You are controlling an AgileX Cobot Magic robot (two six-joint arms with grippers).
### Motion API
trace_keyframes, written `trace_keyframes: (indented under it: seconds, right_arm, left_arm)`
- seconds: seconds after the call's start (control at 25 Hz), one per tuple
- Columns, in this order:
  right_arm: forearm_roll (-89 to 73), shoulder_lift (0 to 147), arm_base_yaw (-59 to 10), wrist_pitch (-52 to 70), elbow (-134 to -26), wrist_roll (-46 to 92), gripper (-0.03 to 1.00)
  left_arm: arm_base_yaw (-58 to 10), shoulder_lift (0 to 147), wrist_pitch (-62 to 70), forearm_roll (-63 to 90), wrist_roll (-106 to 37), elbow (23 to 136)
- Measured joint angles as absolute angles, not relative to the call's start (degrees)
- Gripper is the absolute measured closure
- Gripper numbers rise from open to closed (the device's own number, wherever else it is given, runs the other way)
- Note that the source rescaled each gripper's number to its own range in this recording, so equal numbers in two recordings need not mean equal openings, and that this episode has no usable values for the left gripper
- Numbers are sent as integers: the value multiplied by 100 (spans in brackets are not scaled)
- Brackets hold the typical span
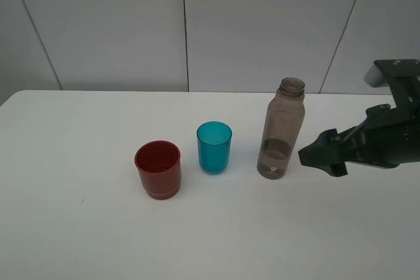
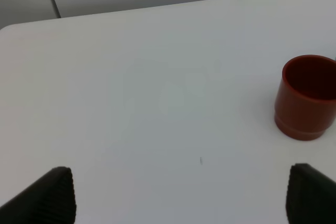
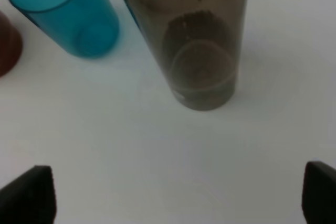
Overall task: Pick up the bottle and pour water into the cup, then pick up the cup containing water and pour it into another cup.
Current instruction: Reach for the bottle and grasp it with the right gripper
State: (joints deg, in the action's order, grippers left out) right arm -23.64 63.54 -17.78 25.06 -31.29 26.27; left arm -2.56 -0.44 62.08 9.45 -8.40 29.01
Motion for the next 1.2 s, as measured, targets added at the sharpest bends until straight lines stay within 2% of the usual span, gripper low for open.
trace_keyframes:
  seconds: [0.4, 0.72, 1.2]
  right_arm:
    - [-2412, 7939, -2504, 689, -3129, 2702, -3]
    - [-2412, 8204, -3065, -749, -3134, 2702, -3]
    - [-1982, 8847, -3160, -2383, -3134, 1999, -3]
  left_arm:
    - [-256, -44, 6208, 945, -840, 2901]
    - [-256, -44, 6208, 945, -840, 2901]
    - [-256, -44, 6208, 945, -840, 2901]
